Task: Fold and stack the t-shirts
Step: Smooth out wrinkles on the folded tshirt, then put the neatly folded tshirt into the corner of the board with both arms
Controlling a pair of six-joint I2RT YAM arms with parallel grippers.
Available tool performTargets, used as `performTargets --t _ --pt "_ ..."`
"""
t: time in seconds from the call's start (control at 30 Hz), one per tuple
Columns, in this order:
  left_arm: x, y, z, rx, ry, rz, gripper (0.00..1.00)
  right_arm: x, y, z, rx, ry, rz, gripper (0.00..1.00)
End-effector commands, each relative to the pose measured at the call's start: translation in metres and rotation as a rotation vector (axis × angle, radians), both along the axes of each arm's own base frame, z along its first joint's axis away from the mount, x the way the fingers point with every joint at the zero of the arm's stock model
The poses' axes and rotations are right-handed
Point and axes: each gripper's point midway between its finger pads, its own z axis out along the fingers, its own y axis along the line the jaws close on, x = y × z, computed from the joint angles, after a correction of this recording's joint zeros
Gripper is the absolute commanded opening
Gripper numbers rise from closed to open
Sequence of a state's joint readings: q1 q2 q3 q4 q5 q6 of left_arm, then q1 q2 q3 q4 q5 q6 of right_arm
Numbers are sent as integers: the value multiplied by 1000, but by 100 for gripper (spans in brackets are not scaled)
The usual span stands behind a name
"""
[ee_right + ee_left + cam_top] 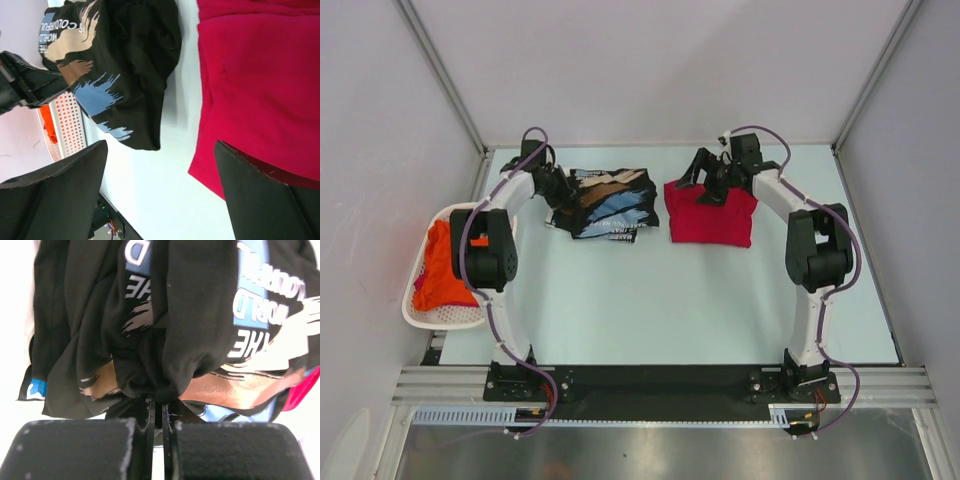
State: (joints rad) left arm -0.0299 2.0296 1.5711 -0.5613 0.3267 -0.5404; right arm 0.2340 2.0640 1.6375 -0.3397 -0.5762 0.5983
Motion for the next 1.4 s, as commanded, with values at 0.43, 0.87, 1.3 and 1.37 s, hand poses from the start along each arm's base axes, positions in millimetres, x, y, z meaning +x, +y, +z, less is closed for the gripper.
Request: performTargets --t 0.43,0.87,1.3,1.37 --pt "52 24 110 160 -228 -23 0 -10 -4 25 34 -54 10 93" --pt "-4 34 -5 204 157 -27 100 -17 -6 30 36 -57 13 92" --pt "-43 20 194 242 -383 102 100 -29 -87 80 -227 -219 -149 94" --pt "-47 -10 205 202 -457 61 100 -35 -106 67 -268 -195 -189 94"
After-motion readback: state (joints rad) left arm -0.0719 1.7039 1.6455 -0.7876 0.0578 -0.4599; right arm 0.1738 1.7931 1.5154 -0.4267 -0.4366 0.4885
